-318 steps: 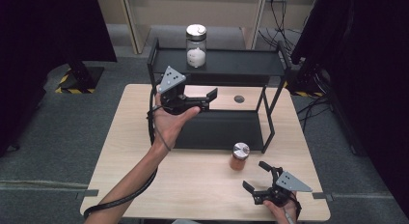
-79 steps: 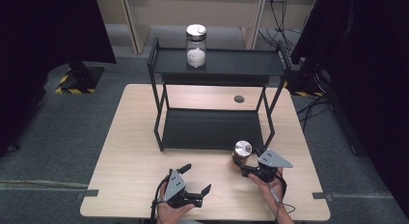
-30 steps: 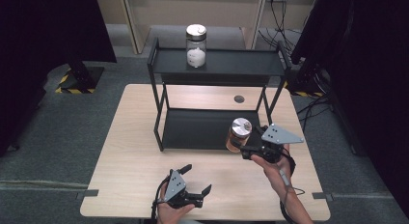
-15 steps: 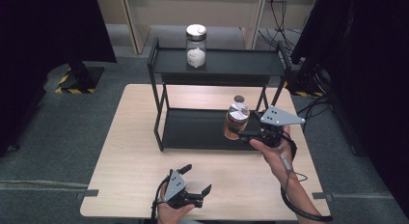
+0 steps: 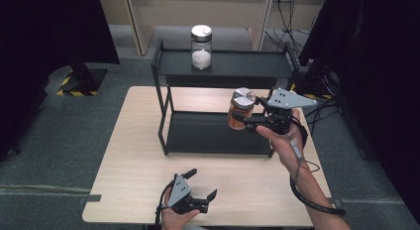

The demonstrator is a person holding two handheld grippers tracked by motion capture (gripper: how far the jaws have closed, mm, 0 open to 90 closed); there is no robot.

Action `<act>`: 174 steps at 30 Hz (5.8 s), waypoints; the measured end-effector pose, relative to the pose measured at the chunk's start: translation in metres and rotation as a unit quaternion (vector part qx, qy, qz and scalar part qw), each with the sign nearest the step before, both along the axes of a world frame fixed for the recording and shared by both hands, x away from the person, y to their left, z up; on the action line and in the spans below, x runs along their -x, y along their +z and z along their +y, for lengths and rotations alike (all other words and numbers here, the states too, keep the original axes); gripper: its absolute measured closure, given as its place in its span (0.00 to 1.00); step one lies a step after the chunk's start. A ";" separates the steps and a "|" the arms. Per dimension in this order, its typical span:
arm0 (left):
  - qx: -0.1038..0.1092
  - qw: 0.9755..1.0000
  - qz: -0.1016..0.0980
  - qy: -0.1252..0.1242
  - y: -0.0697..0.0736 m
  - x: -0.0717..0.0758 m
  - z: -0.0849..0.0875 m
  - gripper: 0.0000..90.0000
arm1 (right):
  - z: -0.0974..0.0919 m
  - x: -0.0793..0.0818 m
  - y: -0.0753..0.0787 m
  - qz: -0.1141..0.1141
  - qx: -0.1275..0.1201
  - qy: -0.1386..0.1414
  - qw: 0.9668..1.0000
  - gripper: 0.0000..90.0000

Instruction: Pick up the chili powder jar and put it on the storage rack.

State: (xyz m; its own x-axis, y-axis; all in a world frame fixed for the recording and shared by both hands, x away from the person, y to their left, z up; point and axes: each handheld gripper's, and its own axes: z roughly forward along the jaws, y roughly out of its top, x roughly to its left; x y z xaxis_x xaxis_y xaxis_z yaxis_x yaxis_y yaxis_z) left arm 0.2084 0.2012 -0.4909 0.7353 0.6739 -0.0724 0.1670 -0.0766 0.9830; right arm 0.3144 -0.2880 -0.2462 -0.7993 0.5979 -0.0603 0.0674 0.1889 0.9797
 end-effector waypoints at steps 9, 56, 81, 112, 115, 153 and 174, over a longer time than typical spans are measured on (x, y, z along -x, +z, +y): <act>0.001 1.000 0.001 0.000 0.000 0.000 0.001 0.01 | 0.007 -0.009 0.027 0.001 -0.001 0.003 1.000 0.34; 0.001 1.000 0.001 -0.001 0.000 0.001 0.001 0.01 | 0.055 -0.069 0.096 0.006 0.018 -0.102 0.995 0.34; 0.000 1.000 -0.003 -0.005 0.000 0.001 0.001 0.01 | 0.076 -0.096 0.090 0.007 0.024 -0.147 0.989 0.34; -0.002 1.000 -0.003 -0.008 0.000 0.000 0.001 0.01 | 0.081 -0.099 0.084 0.008 0.003 -0.162 0.987 0.14; -0.002 1.000 -0.005 -0.008 0.000 0.001 0.000 0.01 | 0.081 -0.095 0.084 0.013 -0.003 -0.171 0.985 0.08; 0.001 1.000 -0.001 -0.004 0.000 0.000 0.001 0.01 | 0.035 -0.041 0.046 0.001 -0.070 -0.102 0.992 0.00; 0.000 1.000 -0.001 -0.004 0.000 0.001 0.000 0.01 | 0.013 -0.008 -0.002 -0.009 -0.079 -0.048 0.996 0.00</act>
